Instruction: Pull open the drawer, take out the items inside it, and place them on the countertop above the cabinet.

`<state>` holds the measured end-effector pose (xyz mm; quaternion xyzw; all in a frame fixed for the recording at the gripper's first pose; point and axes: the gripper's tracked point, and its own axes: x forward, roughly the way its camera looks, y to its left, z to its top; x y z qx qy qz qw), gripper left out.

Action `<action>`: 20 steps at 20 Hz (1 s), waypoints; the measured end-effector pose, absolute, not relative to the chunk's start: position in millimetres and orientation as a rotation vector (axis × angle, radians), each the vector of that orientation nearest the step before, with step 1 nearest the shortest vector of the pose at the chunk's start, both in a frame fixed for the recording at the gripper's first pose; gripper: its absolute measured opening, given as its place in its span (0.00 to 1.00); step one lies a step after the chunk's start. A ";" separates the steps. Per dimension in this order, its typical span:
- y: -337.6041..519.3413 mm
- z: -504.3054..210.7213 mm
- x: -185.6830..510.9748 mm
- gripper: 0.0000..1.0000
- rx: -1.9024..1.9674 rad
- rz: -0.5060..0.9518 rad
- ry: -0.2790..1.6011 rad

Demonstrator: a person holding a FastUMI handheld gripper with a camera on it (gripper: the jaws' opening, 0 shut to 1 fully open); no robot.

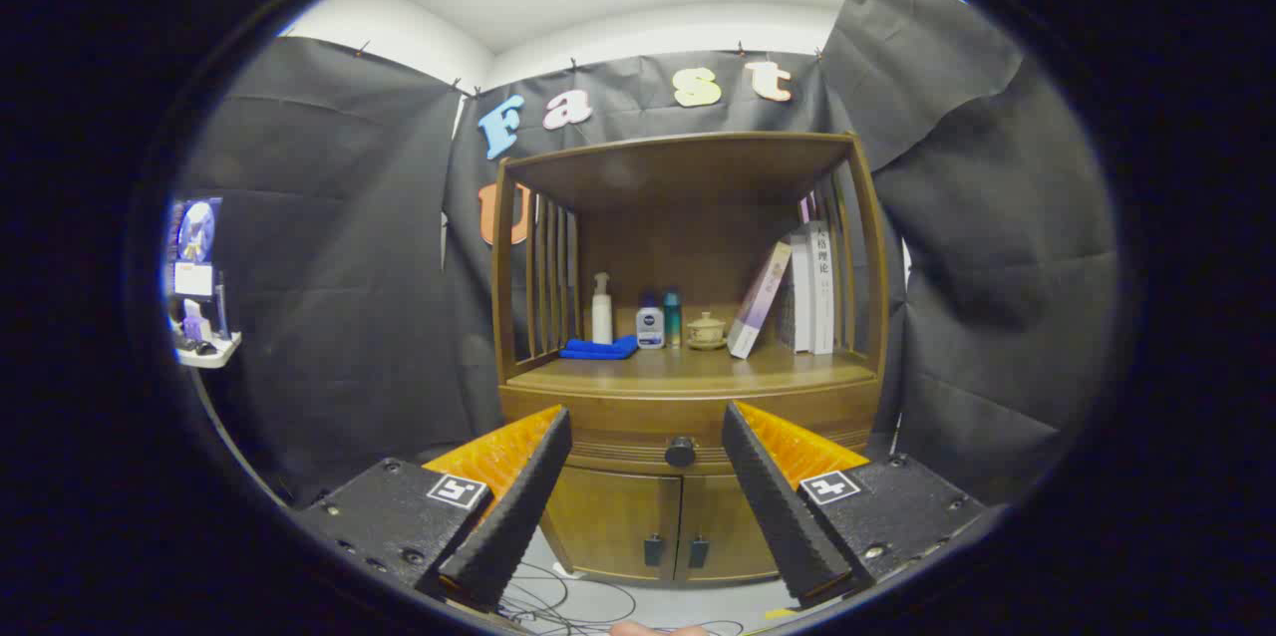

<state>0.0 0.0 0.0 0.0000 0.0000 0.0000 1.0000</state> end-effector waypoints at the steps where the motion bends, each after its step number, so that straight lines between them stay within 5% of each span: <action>1: 0.9 0.8 -0.2 0.99 0.000 0.002 -0.003; 20: 13.8 -21.1 5.5 0.99 -0.011 0.010 0.045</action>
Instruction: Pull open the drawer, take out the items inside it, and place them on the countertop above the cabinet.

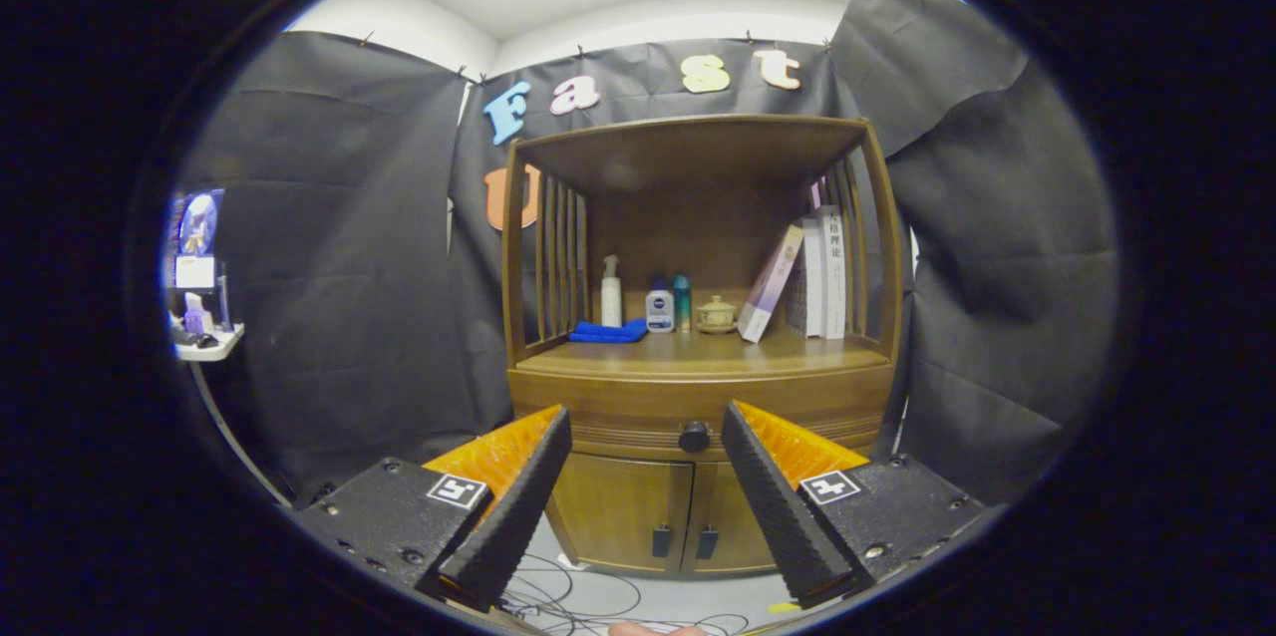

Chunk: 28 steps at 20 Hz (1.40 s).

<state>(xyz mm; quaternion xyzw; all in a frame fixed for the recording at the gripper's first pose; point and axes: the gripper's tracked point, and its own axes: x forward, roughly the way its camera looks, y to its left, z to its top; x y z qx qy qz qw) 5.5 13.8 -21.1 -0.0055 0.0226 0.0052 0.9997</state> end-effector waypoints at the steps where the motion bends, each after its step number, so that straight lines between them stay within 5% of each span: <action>1: 13.4 -23.0 7.1 0.99 -0.014 0.007 0.047; 11: 3.8 -56.5 46.5 0.99 -0.016 -0.011 0.095; 25: -40.4 -126.7 188.6 0.99 -0.003 -0.072 0.200; 28: -52.6 -137.1 208.0 0.92 -0.005 -0.102 0.213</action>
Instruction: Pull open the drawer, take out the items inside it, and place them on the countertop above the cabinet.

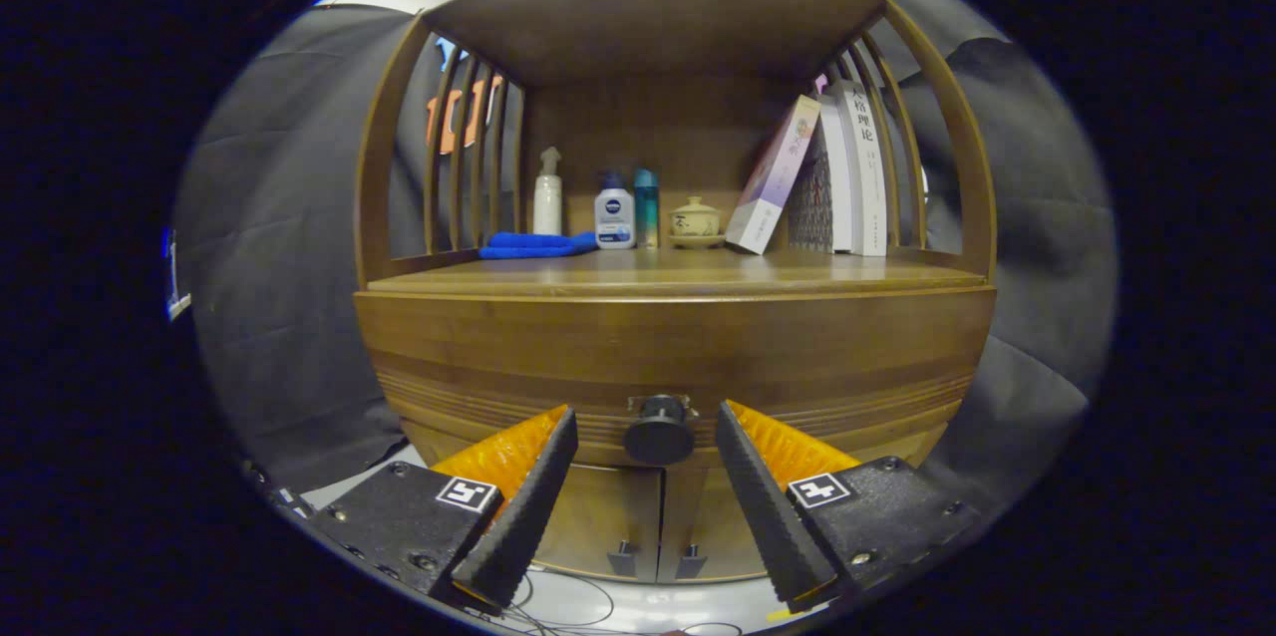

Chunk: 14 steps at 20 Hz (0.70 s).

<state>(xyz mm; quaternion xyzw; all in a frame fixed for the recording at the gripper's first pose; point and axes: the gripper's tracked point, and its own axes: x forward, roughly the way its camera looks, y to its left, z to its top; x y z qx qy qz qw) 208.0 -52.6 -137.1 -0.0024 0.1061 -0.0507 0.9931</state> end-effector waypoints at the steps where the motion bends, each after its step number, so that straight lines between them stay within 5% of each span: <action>1: -57.0 -138.6 213.6 0.90 -0.006 -0.116 0.213; 10: -60.6 -158.8 237.5 0.53 0.031 -0.175 0.227; 14: -62.7 -159.2 237.7 0.49 0.014 -0.185 0.210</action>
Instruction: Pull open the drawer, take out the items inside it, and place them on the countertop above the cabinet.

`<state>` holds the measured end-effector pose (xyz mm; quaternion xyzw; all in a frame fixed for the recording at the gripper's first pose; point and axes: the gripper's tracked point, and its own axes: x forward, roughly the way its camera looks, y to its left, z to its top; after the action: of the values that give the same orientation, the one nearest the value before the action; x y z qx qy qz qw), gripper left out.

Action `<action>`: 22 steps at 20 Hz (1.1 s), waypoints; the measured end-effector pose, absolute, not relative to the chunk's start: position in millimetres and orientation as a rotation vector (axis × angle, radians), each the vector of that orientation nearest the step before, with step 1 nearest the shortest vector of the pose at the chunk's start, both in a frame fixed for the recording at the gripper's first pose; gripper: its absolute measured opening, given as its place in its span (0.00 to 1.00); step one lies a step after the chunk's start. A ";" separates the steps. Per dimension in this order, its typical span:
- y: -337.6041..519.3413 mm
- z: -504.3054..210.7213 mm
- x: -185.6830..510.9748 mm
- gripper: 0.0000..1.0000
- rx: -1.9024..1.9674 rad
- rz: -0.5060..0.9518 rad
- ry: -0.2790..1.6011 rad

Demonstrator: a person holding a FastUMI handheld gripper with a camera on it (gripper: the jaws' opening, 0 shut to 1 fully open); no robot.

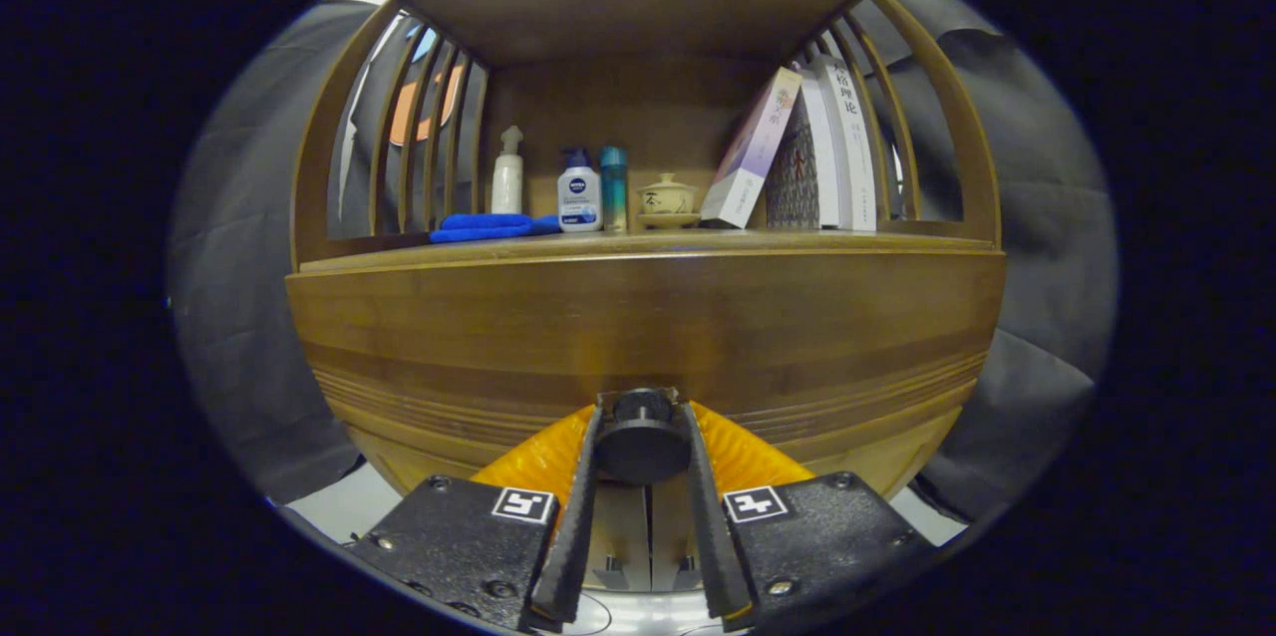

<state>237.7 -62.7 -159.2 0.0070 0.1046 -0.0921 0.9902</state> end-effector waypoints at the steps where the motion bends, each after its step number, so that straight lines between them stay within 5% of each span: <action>1: -62.6 -160.1 237.0 0.48 0.018 -0.182 0.214; 7: -61.0 -158.5 220.3 0.39 0.025 -0.171 0.227; 22: -41.5 -161.3 87.8 0.39 -0.012 -0.120 0.235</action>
<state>87.8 -41.5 -161.3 -0.0060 0.1172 -0.0600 0.9913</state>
